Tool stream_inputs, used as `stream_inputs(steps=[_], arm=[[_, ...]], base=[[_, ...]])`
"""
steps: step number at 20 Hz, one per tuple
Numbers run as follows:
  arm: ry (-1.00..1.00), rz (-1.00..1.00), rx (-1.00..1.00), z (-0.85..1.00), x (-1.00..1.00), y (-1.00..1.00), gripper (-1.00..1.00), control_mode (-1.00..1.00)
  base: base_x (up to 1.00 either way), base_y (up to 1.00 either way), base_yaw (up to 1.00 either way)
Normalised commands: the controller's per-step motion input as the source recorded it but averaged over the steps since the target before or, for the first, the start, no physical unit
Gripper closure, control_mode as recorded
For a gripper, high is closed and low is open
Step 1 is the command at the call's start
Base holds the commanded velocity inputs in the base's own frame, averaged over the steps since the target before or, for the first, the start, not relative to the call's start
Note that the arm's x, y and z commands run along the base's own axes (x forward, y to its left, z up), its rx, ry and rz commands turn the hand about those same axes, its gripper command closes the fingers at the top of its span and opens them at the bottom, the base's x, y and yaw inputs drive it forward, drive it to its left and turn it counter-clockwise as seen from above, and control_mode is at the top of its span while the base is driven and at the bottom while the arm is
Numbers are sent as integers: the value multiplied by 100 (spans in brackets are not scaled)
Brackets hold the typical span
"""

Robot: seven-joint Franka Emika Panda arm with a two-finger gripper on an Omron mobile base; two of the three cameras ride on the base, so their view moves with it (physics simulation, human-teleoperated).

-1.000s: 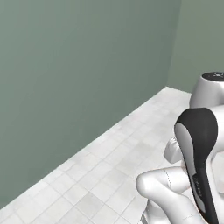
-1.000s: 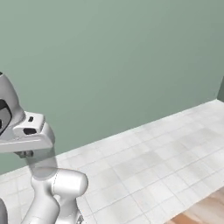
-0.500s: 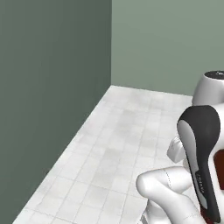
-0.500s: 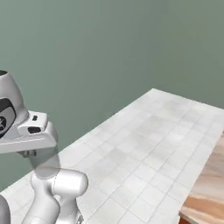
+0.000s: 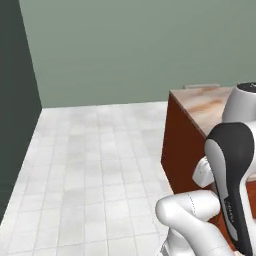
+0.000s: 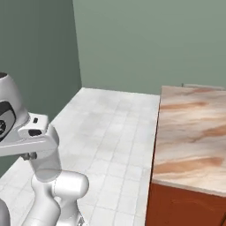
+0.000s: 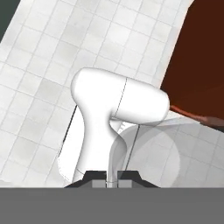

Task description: There is a bowl on the dining counter. Grab a lemon wedge from the fridge and place it in the bowl. Then get the liquor bottle and glass cup from the cabinet and place them next to the bowl.

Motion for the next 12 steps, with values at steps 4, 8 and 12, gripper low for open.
stream_inputs(steps=[4,8,12], arm=[[0,0,0,0,0,0,100,100],[0,0,0,0,0,0,100,100],[0,0,0,0,0,0,100,100]], base=[[76,66,-50],[86,81,-39],[97,81,-33]])
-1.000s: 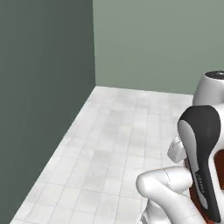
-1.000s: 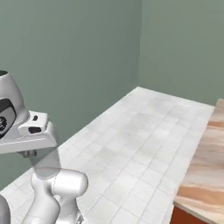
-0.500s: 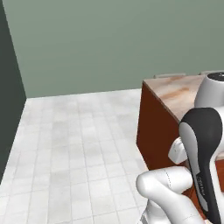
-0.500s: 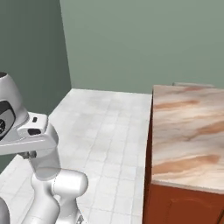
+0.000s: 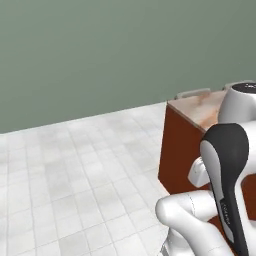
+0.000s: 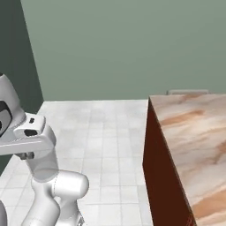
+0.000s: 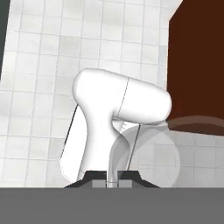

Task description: There is a bowl on the dining counter. Grab a lemon wedge from the fridge and place it in the bowl. Then get the liquor bottle and glass cup from the cabinet and place them next to the bowl.

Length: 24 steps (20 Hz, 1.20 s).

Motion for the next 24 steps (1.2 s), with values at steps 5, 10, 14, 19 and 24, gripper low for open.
stream_inputs(steps=[5,10,14,19,24], arm=[[0,0,0,0,0,0,100,100],[0,0,0,0,0,0,100,100],[0,0,0,0,0,0,100,100],[0,0,0,0,0,0,100,100],[0,0,0,0,0,0,100,100]], base=[[100,78,-26],[100,77,-23],[100,66,-23],[100,70,-25],[100,64,-29]])
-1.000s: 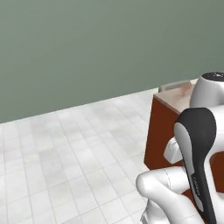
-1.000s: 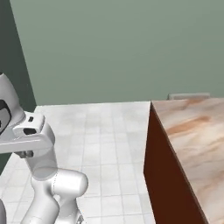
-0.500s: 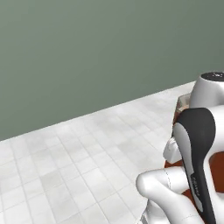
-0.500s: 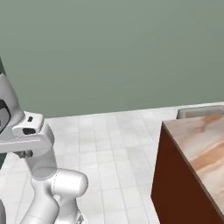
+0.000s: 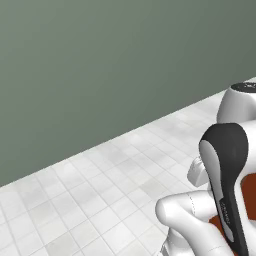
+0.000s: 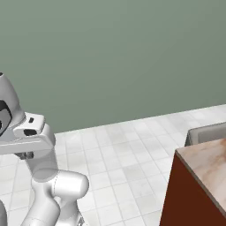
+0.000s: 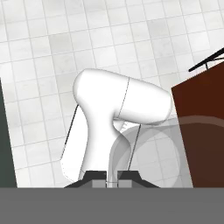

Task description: There is a bowl on the dining counter. Grab a lemon wedge from the fridge and place it in the bowl. Then get the liquor bottle and glass cup from the cabinet and place them next to the bowl.

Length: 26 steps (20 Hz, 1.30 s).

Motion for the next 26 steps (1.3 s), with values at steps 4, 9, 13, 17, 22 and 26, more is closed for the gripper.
stream_inputs(steps=[4,9,13,17,22,26], arm=[[0,0,0,0,0,0,100,100],[0,0,0,0,0,0,100,100],[0,0,0,0,0,0,100,100],[0,0,0,0,0,0,100,100],[0,0,0,0,0,0,100,100],[0,0,0,0,0,0,100,100]], base=[[100,59,-34],[100,52,-39],[100,47,-48],[98,49,-51],[98,44,-50],[100,34,-49]])
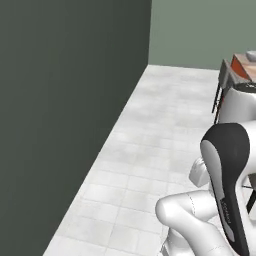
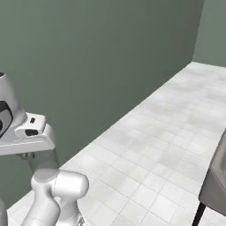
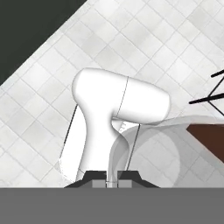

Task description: There is a bowl on the dining counter. Grab a lemon wedge from the fridge and place it in the bowl. Then get the liquor bottle and glass cup from the cabinet and place them next to the bowl.

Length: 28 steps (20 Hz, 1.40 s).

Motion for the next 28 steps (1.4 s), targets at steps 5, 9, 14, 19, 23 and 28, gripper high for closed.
stream_inputs(steps=[5,9,14,19,23,28], arm=[[0,0,0,0,0,0,100,100],[0,0,0,0,0,0,100,100],[0,0,0,0,0,0,100,100],[0,0,0,0,0,0,100,100],[0,0,0,0,0,0,100,100],[0,0,0,0,0,0,100,100]], base=[[100,18,-46],[99,2,-41],[100,6,-40],[99,26,-37],[88,41,-38],[81,52,-35]])
